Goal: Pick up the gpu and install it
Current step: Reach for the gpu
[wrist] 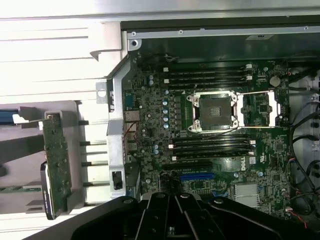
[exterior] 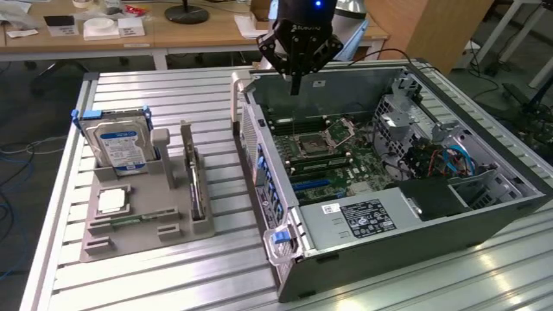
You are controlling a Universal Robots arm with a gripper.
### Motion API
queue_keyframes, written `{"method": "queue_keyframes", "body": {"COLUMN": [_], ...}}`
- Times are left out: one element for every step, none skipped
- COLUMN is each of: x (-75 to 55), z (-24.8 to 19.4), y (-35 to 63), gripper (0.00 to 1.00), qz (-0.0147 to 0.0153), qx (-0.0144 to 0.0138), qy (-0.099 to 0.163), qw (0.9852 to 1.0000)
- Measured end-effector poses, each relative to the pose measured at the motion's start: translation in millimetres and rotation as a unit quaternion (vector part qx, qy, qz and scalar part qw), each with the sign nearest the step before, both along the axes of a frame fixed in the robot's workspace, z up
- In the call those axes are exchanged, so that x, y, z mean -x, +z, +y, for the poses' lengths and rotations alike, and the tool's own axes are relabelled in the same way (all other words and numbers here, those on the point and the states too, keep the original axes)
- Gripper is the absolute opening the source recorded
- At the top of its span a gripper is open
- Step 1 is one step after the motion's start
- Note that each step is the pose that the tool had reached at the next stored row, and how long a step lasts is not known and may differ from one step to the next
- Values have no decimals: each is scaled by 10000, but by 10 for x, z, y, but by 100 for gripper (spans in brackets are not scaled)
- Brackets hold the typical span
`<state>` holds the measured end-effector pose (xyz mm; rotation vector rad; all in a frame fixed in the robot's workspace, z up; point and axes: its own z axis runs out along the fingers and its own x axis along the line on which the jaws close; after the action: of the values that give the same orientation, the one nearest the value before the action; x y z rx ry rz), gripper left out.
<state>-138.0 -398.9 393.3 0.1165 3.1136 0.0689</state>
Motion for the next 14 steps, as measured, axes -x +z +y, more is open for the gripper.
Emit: {"method": "queue_keyframes", "body": {"x": [13,27,38,49,65,80,95,110,124,137,150,163,178,192], "z": [0,0,0,0,0,0,0,0,0,0,0,0,0,0], "y": [0,0,0,0,0,0,0,0,0,0,0,0,0,0], "gripper": [10,10,10,10,10,10,10,10,10,10,10,10,10,10], "qz": [0,0,0,0,0,0,0,0,0,0,0,0,0,0], "qx": [0,0,0,0,0,0,0,0,0,0,0,0,0,0], "qy": [0,0,-1,-1,0,-1,-1,0,0,0,0,0,0,0], "qw": [10000,10000,10000,10000,10000,10000,10000,10000,10000,10000,10000,10000,10000,10000]}}
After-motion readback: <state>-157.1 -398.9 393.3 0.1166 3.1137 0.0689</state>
